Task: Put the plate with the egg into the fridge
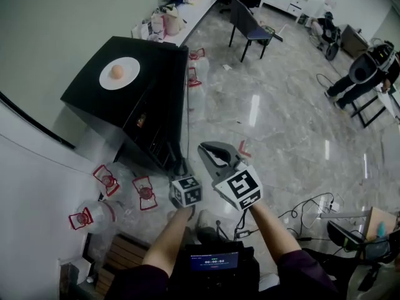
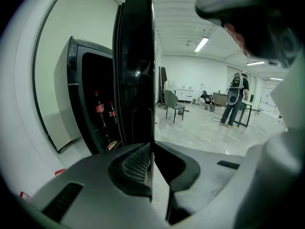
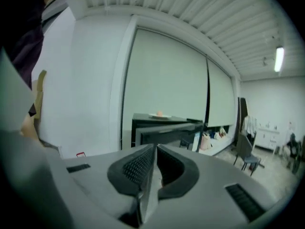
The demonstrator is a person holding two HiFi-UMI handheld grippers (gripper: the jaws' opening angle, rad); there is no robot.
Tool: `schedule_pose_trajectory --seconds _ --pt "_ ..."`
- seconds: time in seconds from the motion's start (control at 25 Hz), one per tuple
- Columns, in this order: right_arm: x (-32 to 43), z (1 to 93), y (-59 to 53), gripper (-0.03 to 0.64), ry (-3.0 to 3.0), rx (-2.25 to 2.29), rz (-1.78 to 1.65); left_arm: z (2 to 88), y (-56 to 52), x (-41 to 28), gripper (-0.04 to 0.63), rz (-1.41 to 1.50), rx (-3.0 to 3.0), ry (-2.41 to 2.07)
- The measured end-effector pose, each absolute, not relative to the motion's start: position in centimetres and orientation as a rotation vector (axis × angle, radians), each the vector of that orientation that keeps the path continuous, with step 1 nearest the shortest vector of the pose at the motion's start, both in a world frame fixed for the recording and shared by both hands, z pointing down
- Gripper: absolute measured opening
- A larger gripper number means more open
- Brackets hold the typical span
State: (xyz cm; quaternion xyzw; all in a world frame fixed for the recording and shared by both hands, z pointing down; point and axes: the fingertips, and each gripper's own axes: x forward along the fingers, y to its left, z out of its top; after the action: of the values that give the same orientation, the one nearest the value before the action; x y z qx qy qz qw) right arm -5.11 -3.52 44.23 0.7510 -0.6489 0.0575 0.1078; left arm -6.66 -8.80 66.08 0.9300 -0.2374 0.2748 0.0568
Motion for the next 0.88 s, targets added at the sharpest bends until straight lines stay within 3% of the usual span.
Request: schedule_pose_trajectory --seconds 0.2,0.4,0.88 --pt "-8.3 41.8 -8.6 0.134 -1.808 1.806 -0.061 65.6 -8.3 -6.5 0.034 0.827 2.818 -0.703" --pt "-9.5 44.6 -11.9 0.213 -1.543 1.405 -0.172 65.3 -8.4 -6.6 0.034 0.818 2.851 -0.686" --pt "-8.4 46.1 -11.8 0.207 -1.440 1.395 -0.067 64.7 -6.4 -9.0 0.035 0.751 2.977 -0.445"
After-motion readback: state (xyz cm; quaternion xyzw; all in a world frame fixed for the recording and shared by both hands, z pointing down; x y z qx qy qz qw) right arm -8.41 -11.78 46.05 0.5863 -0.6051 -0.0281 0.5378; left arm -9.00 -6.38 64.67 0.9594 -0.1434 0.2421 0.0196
